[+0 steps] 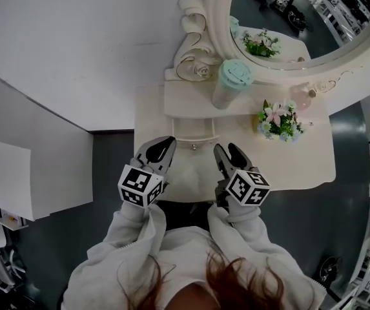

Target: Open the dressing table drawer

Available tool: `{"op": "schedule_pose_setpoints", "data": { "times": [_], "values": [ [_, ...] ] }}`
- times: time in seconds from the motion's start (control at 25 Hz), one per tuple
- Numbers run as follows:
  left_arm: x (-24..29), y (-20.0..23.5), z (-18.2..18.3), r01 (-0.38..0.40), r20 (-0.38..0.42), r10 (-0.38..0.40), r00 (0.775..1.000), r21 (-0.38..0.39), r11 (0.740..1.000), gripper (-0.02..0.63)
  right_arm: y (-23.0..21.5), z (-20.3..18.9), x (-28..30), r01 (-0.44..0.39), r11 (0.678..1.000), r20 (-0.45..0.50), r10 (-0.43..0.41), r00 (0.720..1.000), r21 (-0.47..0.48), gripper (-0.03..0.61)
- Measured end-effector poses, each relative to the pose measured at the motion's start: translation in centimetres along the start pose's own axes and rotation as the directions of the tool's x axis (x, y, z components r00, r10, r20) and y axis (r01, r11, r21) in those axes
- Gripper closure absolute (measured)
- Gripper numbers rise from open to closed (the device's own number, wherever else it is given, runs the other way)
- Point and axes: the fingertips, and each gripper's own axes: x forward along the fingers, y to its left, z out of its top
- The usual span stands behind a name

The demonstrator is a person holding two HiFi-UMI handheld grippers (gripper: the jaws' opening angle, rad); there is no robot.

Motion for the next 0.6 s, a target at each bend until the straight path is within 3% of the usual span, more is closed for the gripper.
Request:
{"op": "schedule_pose_setpoints", "data": {
  "times": [0.12, 0.24, 0.48, 0.6],
  "values": [
    [0.3, -0.6, 1.1, 0.018, 0.018, -0.019, 1.0, 0.028, 0.999, 0.594, 0.2, 2.5, -1.7, 0.0, 0.999, 0.094, 0.005, 0.996, -0.054, 0.345],
    [0.6, -1.4, 2.5, 0.04, 0.042, -0.043, 0.998, 0.059, 0.997, 0.594, 0.9, 5.3, -3.8, 0.037, 0.983, 0.219, 0.003, 0.976, -0.178, 0.441],
    [1.3, -4.0, 4.9, 0.108, 0.092, -0.119, 0.989, 0.115, 0.987, 0.594, 2.2, 8.8, -8.2, 0.15, 0.916, 0.421, 0.022, 0.907, -0.372, 0.522],
    [1.7, -5.4, 5.8, 0.143, 0.119, -0.16, 0.98, 0.137, 0.98, 0.594, 1.8, 9.3, -9.6, 0.191, 0.89, 0.463, 0.025, 0.886, -0.415, 0.533]
  ]
}}
